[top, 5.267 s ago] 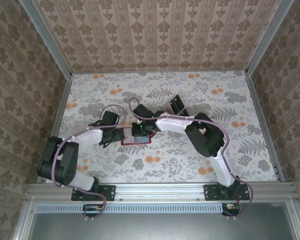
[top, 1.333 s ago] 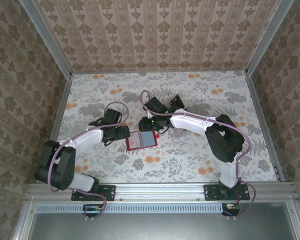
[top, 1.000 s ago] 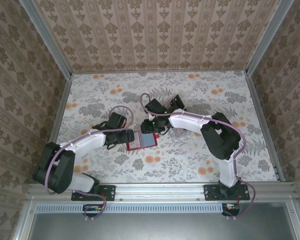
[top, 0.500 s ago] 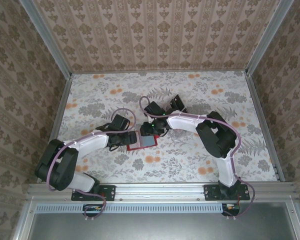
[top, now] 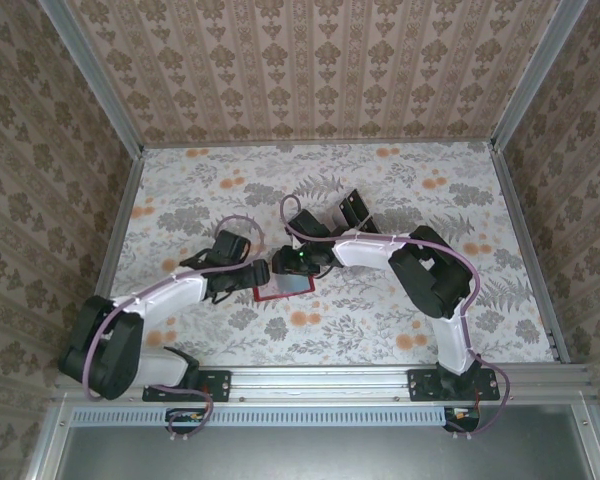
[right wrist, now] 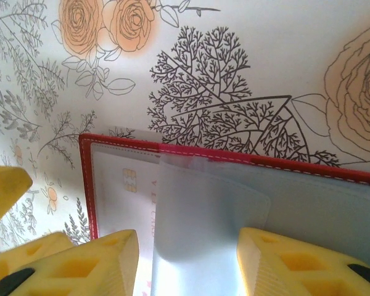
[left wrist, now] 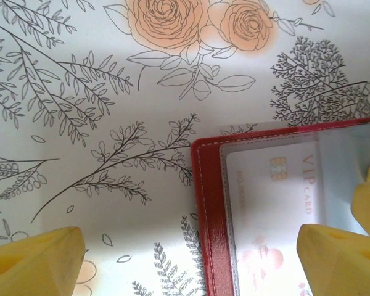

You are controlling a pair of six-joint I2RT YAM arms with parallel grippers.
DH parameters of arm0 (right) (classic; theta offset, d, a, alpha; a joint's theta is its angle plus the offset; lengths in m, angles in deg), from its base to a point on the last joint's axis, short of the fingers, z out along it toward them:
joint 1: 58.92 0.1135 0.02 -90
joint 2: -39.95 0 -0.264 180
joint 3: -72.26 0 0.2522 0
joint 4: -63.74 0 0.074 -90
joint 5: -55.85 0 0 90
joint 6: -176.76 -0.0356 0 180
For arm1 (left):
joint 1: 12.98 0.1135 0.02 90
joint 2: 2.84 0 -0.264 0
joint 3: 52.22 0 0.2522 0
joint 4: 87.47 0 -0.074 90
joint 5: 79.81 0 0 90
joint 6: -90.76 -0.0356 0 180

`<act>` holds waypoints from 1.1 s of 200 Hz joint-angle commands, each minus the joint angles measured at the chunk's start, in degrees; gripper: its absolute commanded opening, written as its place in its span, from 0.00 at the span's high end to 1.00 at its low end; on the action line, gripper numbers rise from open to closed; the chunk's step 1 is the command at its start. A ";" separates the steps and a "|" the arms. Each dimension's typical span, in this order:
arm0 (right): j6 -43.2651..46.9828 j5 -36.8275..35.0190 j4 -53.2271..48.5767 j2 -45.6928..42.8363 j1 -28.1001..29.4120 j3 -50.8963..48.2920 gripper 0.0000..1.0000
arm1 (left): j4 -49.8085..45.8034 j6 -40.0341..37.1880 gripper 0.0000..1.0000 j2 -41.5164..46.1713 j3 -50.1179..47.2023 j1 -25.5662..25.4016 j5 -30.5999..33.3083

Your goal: Put the credit cards into the card holder

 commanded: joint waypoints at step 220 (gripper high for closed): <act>-3.94 -0.31 -0.27 -0.24 -0.23 -2.32 0.48 | 12.50 2.00 0.08 -3.96 -2.98 -13.24 5.87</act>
